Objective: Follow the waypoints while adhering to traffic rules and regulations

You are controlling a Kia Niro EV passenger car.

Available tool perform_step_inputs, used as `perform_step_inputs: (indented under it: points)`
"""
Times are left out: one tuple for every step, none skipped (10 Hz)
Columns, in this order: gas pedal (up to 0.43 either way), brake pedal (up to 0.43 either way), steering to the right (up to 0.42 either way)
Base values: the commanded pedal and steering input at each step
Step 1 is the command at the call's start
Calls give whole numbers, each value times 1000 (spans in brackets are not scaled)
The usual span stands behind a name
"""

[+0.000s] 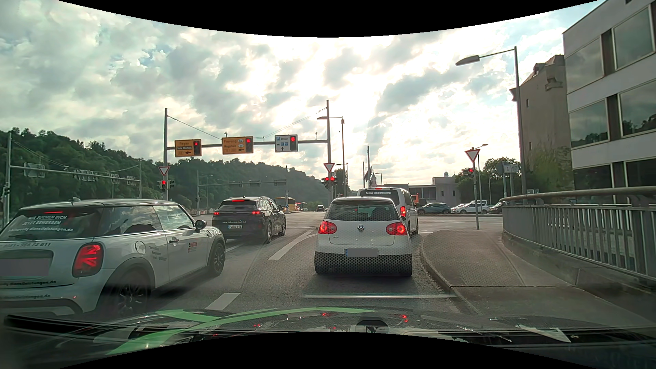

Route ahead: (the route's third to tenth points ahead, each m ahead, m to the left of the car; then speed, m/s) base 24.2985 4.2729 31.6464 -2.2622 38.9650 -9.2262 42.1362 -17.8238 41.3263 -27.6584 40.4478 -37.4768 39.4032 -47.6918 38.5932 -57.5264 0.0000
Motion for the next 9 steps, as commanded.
perform_step_inputs:
  points:
    - [0, 470, 9]
    - [0, 463, 9]
    - [0, 470, 9]
    - [0, 470, 9]
    - [0, 470, 9]
    - [0, 470, 9]
    - [0, 470, 9]
    - [0, 463, 9]
    - [0, 463, 9]
